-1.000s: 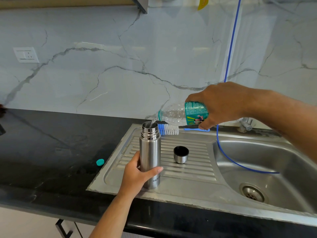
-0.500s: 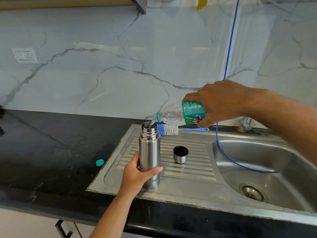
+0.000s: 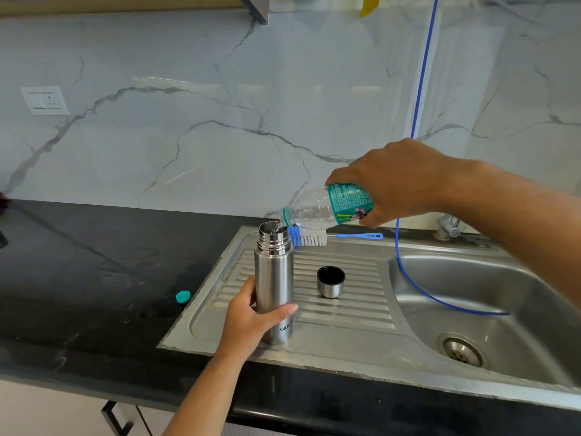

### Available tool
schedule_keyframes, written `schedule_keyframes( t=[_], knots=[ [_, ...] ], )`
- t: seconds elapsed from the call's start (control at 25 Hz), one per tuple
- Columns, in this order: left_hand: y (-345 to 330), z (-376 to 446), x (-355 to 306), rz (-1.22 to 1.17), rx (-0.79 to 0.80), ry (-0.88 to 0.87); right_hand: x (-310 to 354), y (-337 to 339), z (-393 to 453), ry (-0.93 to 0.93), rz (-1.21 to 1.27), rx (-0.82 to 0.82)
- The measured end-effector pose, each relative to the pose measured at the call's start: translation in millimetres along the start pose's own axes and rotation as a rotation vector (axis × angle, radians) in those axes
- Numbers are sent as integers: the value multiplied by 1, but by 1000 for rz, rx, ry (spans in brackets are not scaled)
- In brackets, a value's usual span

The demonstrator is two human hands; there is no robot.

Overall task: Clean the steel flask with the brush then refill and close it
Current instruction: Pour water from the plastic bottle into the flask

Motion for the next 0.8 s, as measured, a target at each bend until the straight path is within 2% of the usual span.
schedule_keyframes(
  t=[0.8],
  knots=[
    [-1,-1,0,3,12,3,22,28,17,166,-197,-139]
  ],
)
Point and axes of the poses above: each hand's wrist, its own z-axis towards the middle knuckle, its own y-axis out of the back of the hand, x = y × z, the point moved 10 cm from there along z, towards the middle knuckle, and after that the axes turned 11 degrees about -x, right-handed, at the moved point
